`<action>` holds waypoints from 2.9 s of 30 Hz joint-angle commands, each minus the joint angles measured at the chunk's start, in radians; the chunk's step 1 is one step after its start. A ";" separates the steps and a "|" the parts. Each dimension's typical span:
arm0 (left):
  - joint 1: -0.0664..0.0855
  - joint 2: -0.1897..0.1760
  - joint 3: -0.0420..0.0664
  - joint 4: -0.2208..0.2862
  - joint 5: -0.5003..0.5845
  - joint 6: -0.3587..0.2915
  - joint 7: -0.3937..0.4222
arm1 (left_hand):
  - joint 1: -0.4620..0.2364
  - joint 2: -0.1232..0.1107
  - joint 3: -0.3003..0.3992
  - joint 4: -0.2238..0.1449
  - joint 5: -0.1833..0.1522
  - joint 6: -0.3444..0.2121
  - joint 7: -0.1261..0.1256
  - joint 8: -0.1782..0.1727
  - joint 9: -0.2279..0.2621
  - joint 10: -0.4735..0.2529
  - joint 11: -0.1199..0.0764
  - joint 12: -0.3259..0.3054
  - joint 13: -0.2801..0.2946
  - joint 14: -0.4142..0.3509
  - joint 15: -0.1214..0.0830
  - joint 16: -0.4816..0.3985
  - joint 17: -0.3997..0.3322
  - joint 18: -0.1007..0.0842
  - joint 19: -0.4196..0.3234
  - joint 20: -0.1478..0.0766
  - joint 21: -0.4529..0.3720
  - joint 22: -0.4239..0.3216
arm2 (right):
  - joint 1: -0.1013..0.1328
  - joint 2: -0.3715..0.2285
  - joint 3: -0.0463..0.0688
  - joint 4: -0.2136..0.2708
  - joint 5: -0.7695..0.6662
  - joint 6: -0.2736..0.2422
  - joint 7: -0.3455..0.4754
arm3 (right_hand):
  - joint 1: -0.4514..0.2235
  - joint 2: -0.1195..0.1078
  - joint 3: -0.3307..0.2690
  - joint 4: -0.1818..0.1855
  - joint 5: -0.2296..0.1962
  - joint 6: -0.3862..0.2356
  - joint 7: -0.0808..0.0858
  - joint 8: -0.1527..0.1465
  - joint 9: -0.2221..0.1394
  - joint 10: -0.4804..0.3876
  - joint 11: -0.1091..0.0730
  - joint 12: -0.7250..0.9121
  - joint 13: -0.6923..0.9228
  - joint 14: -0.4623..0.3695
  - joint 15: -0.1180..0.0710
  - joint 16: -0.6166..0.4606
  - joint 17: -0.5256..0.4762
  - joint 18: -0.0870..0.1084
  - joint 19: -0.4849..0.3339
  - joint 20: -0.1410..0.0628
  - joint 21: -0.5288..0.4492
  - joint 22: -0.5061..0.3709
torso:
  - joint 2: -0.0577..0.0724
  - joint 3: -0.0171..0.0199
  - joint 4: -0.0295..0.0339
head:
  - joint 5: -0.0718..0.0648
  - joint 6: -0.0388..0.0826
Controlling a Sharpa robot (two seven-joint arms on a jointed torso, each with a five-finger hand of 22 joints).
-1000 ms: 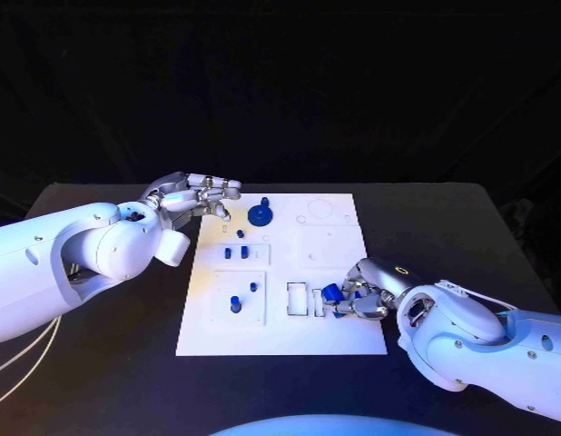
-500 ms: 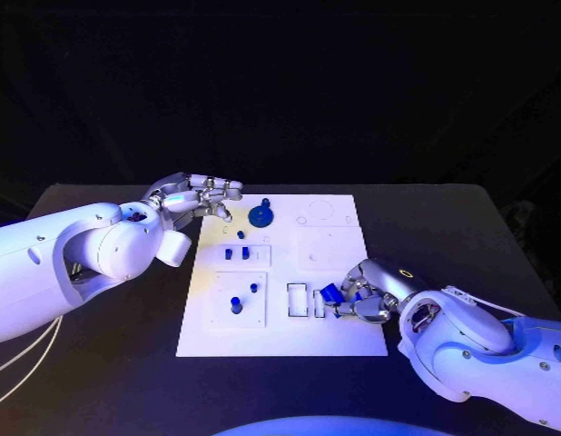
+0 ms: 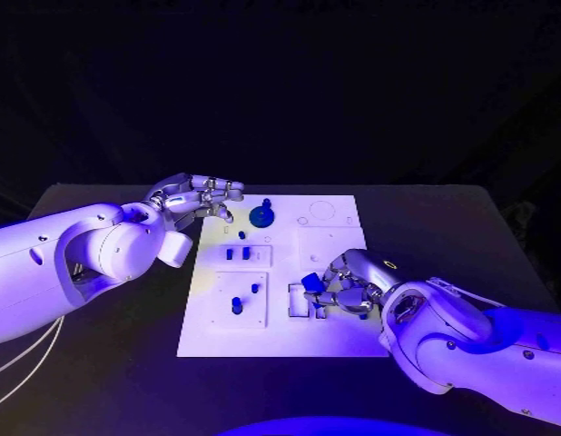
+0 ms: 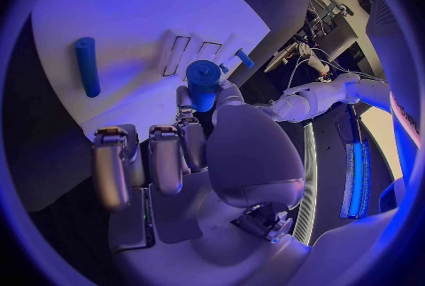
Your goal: Assemble the parts on the task board
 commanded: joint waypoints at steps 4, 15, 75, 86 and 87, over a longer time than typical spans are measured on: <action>0.001 0.002 0.001 0.004 0.005 0.017 0.004 | -0.013 0.001 -0.004 -0.001 -0.001 -0.007 0.003 -0.003 -0.001 -0.007 -0.001 0.006 0.001 -0.006 0.002 -0.006 -0.001 0.012 0.001 0.005 -0.006 -0.001 | -0.002 0.029 0.000 -0.025 0.047 0.078 0.001 | -0.033 0.003 -0.021 -0.001 -0.021 0.017 -0.014 0.013 0.011 0.006 -0.004 -0.001 0.053 0.076 -0.010 0.006 0.123 -0.005 0.092 -0.007 0.001 0.251 | 0.000 -0.0001 -0.0009 | 0.003 -0.004; 0.001 0.003 0.001 0.004 0.005 0.019 0.004 | -0.013 0.001 -0.004 -0.001 -0.001 -0.007 0.003 -0.003 -0.001 -0.007 -0.001 0.006 0.001 -0.006 0.002 -0.006 -0.001 0.012 0.001 0.005 -0.006 -0.001 | -0.002 0.056 0.000 -0.064 0.049 0.099 0.002 | -0.067 0.011 -0.050 -0.001 -0.064 0.024 -0.021 0.031 0.031 0.012 -0.010 0.002 0.061 0.077 -0.015 0.007 0.124 -0.005 0.093 -0.011 0.002 0.252 | 0.001 0.0003 -0.0025 | 0.007 -0.007; 0.001 -0.004 0.000 0.003 0.003 0.014 0.000 | -0.011 0.003 -0.006 -0.002 -0.001 -0.008 0.003 -0.002 -0.001 -0.011 0.000 0.007 0.001 -0.009 0.002 -0.006 -0.003 0.012 0.001 0.005 -0.009 -0.003 | -0.005 0.027 -0.001 -0.016 0.018 0.127 0.032 | -0.222 -0.032 0.017 -0.001 -0.160 -0.001 -0.023 0.066 0.092 0.015 -0.011 -0.013 0.073 0.077 -0.016 0.005 0.126 -0.004 0.089 -0.013 -0.006 0.249 | 0.000 0.0010 -0.0030 | 0.008 -0.011; 0.001 -0.003 0.000 0.004 0.003 0.014 0.000 | -0.011 0.006 -0.006 -0.001 -0.001 -0.007 0.003 -0.002 -0.001 -0.013 0.000 0.008 0.001 -0.010 0.003 -0.006 -0.004 0.012 0.000 0.006 -0.011 -0.004 | -0.005 0.027 -0.001 -0.028 0.008 0.135 0.029 | -0.062 0.022 0.058 -0.041 -0.108 -0.002 -0.027 0.067 0.097 0.022 -0.015 -0.007 0.083 0.078 -0.020 0.009 0.135 -0.005 0.092 -0.016 0.002 0.251 | 0.000 0.0001 -0.0014 | 0.005 -0.011; 0.001 -0.003 0.000 0.004 0.003 0.014 0.000 | -0.011 0.006 -0.006 -0.001 -0.001 -0.007 0.003 -0.002 -0.001 -0.013 0.000 0.008 0.001 -0.010 0.003 -0.006 -0.004 0.012 0.000 0.006 -0.011 -0.004 | -0.005 0.028 -0.001 -0.030 0.007 0.134 0.029 | -0.060 0.024 0.058 -0.041 -0.108 -0.001 -0.027 0.067 0.097 0.022 -0.016 -0.006 0.084 0.078 -0.020 0.009 0.135 -0.005 0.092 -0.016 0.002 0.252 | 0.000 0.0000 -0.0010 | 0.005 -0.011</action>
